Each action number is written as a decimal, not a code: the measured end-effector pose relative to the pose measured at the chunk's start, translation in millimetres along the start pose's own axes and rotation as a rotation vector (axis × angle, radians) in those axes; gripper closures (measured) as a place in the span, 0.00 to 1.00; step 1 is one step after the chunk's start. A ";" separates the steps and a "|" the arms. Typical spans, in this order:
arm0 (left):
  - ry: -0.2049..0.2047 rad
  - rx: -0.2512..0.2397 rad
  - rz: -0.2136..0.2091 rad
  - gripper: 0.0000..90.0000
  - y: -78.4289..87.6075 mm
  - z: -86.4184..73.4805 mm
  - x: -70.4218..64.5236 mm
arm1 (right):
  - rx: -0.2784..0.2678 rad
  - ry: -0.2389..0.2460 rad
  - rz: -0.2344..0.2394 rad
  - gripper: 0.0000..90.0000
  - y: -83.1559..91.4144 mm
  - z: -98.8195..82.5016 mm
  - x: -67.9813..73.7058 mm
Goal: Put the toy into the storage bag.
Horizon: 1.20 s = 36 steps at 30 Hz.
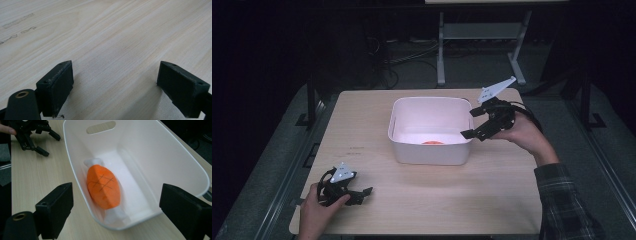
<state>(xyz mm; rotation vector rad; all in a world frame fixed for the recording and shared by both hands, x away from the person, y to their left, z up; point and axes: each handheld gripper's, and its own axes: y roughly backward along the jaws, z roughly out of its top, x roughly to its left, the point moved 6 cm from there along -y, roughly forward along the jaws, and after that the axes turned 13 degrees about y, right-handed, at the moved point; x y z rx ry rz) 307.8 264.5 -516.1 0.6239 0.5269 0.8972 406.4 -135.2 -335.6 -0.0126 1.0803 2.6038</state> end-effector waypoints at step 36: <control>0.000 0.000 -0.001 0.14 0.0 -0.1 -0.1 | -0.075 -0.277 -0.187 0.12 5.9 -150.9 55.6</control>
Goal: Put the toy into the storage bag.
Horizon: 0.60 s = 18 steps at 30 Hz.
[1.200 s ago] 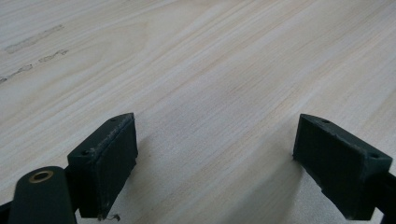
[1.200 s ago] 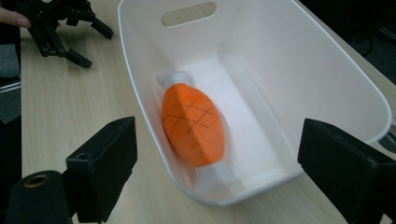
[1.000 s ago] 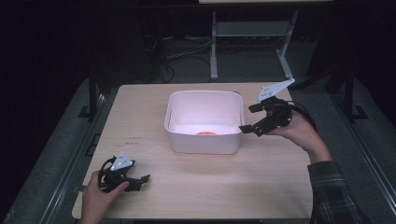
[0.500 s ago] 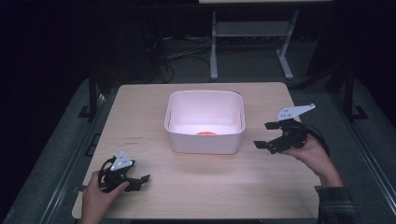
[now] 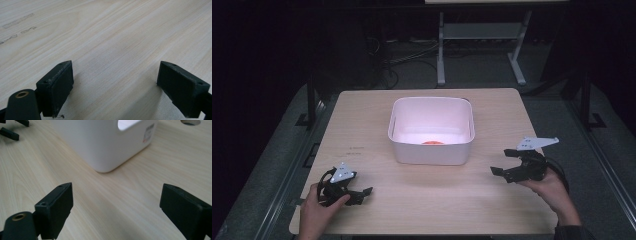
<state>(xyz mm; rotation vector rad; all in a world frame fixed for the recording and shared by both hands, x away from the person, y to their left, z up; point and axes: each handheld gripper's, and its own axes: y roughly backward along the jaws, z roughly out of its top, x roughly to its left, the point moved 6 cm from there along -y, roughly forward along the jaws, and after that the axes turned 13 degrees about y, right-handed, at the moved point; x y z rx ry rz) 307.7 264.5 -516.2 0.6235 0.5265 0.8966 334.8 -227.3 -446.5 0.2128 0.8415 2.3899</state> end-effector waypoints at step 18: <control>-0.001 0.001 0.000 0.14 0.0 0.0 0.0 | 0.093 -0.060 -0.098 0.14 -12.3 -58.2 22.1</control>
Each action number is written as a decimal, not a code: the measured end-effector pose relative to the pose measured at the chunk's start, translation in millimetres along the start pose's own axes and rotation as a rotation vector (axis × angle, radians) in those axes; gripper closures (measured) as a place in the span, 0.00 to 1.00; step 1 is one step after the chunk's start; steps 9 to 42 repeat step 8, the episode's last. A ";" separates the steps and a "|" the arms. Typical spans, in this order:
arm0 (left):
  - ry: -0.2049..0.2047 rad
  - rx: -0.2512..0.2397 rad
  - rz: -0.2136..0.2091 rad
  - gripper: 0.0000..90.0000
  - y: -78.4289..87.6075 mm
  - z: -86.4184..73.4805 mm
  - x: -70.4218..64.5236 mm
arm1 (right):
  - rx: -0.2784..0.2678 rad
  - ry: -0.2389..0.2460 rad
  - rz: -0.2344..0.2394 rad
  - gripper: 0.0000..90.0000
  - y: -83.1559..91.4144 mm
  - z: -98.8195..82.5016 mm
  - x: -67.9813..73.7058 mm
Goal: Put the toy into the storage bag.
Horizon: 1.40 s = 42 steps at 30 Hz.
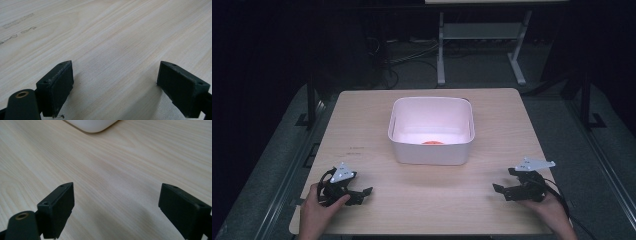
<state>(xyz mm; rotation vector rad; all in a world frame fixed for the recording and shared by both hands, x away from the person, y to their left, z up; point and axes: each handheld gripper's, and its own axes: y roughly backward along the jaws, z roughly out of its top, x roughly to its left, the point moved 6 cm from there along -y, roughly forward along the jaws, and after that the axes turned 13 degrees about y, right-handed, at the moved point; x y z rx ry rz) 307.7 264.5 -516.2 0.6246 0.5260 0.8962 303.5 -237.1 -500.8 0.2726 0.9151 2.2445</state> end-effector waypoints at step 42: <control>0.000 0.000 0.001 0.14 0.0 0.0 0.0 | 0.013 -0.007 -0.014 0.14 -3.5 -6.6 2.7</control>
